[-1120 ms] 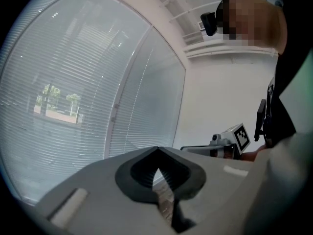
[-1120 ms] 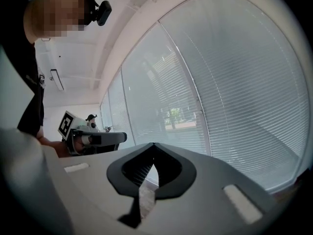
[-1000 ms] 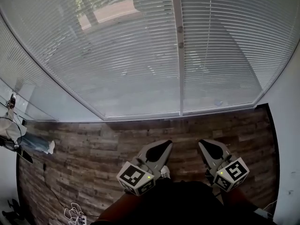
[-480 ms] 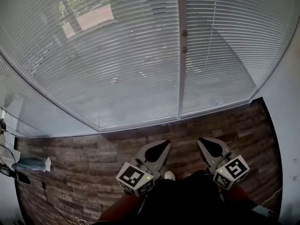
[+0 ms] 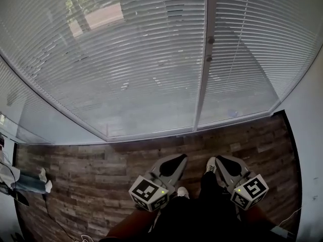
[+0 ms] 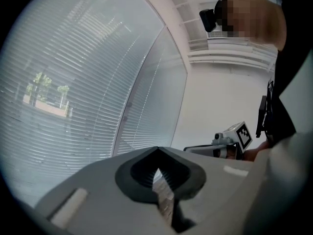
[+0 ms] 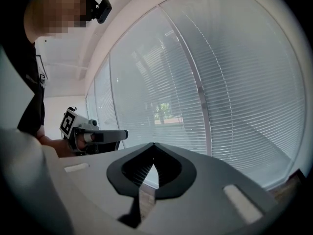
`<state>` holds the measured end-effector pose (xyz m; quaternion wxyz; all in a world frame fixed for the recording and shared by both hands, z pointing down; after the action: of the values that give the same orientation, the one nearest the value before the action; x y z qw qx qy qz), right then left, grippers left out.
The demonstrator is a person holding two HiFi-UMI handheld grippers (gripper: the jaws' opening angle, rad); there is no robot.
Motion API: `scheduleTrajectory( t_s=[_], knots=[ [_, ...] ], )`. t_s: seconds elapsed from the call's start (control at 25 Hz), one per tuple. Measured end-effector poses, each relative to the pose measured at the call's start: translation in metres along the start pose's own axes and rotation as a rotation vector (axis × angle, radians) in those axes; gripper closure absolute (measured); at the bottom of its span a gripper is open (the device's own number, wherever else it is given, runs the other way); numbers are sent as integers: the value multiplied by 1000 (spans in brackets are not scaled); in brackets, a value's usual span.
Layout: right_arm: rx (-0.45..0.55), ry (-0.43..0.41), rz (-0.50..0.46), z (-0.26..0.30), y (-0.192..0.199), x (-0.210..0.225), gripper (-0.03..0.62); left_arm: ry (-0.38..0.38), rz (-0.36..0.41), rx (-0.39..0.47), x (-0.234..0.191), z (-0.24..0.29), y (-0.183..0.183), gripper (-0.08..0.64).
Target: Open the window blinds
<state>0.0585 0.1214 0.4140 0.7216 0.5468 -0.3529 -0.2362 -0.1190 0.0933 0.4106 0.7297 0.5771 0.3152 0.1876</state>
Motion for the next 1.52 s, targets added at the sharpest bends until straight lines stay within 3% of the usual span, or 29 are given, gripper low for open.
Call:
scheduleTrajectory(
  t_s=[0.24, 0.52, 0.8, 1.52],
  knots=[
    [7, -63, -2, 15, 2, 55, 567, -37, 8, -2, -4, 41, 17, 560],
    [-2, -139, -25, 37, -47, 94, 566, -114, 3, 18, -16, 79, -25, 560],
    [9, -156, 4, 57, -25, 156, 567, -138, -4, -20, -38, 131, -1, 560],
    [41, -234, 6, 68, -87, 276, 567, -202, 13, -1, -39, 250, -58, 560]
  ],
)
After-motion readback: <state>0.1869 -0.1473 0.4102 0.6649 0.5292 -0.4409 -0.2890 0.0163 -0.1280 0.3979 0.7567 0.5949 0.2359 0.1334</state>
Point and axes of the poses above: the fingertips, and each gripper's own axes: z forward along the fingers, x to its right, y out of its underside, the point moved 6 cm from there along -z, backward along the fingers, and after that the axes turned 12 degrees about -y, right-handed, at the moved point
